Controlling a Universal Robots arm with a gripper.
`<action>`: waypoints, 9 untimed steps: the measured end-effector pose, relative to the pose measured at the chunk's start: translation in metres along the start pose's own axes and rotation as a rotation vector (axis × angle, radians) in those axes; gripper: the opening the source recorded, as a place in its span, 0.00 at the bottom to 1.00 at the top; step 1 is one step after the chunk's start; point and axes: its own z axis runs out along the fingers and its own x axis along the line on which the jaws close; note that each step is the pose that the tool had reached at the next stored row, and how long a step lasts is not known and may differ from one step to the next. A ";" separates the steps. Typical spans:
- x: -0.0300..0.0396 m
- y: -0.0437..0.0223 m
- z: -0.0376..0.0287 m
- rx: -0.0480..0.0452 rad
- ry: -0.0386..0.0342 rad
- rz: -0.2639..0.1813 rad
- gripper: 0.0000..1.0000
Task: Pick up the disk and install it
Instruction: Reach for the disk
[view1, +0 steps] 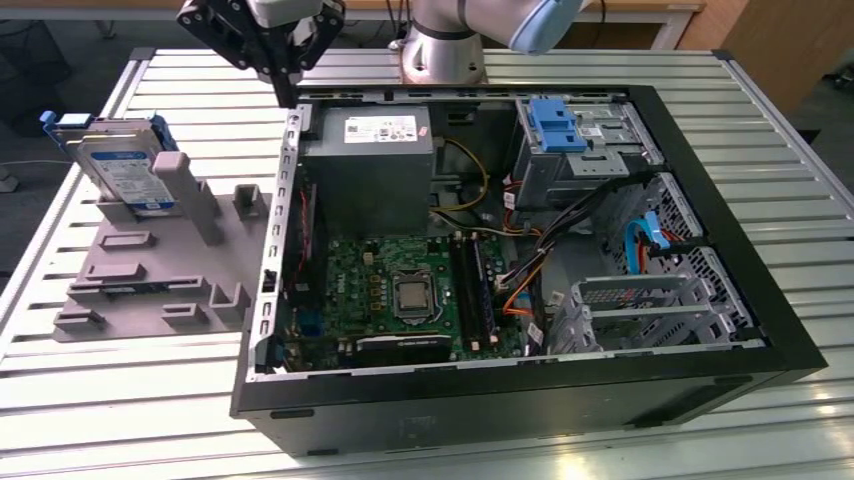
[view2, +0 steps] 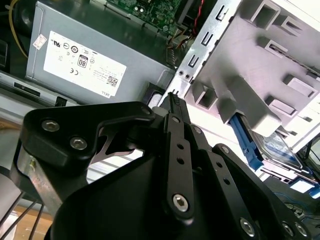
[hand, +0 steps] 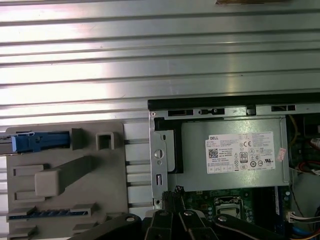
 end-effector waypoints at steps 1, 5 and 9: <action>0.0005 -0.0001 0.0001 0.0000 0.0000 0.000 0.11; 0.0030 -0.0002 0.0005 0.0000 0.0001 0.000 0.11; 0.0048 -0.0003 0.0010 0.0000 0.0003 0.000 0.11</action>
